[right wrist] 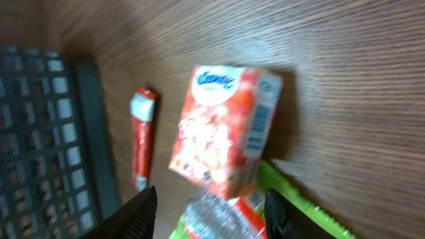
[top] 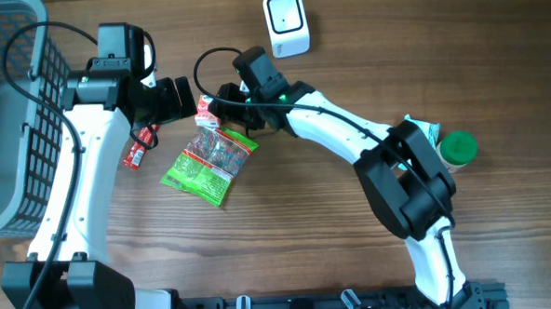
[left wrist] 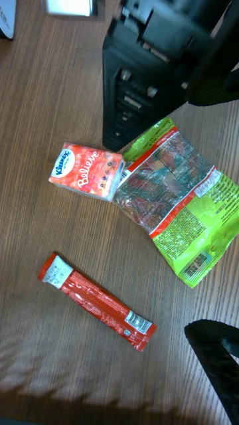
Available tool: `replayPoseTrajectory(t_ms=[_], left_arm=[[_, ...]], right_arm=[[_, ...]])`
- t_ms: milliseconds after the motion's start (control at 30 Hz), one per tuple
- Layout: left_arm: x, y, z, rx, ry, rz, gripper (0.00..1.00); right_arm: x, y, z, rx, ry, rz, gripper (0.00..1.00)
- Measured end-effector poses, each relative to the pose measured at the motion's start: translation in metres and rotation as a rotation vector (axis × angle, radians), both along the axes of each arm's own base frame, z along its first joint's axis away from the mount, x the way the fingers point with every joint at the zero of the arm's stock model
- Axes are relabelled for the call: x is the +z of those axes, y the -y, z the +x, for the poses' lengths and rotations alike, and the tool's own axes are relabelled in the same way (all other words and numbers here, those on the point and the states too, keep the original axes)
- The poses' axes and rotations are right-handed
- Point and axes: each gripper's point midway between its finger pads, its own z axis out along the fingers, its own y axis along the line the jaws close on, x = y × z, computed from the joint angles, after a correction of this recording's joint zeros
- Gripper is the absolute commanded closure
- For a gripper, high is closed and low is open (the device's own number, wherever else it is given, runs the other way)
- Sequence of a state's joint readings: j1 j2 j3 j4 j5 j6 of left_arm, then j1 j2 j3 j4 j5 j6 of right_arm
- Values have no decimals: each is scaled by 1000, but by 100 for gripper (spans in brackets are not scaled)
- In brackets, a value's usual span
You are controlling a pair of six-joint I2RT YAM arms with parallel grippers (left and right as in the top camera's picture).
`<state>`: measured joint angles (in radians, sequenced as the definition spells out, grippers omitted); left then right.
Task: Scan the item barcode
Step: 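Move the right gripper left and grasp the red Kleenex tissue pack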
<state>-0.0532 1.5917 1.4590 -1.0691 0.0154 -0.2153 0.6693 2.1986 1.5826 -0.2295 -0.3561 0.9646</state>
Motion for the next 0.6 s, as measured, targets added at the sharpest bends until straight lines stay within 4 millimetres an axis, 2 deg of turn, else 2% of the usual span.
replayPoseTrajectory(t_ms=[67, 167, 433, 600], left_arm=[[0, 0, 0, 0, 0, 0, 0], [0, 0, 0, 0, 0, 0, 0], [0, 0, 0, 0, 0, 0, 0], [0, 0, 0, 0, 0, 0, 0]], right_arm=[[-2, -2, 3, -10, 15, 1, 44], [-2, -4, 4, -36, 10, 4, 37], [-11, -8, 6, -122, -25, 9, 37], [-33, -11, 9, -154, -56, 17, 42]])
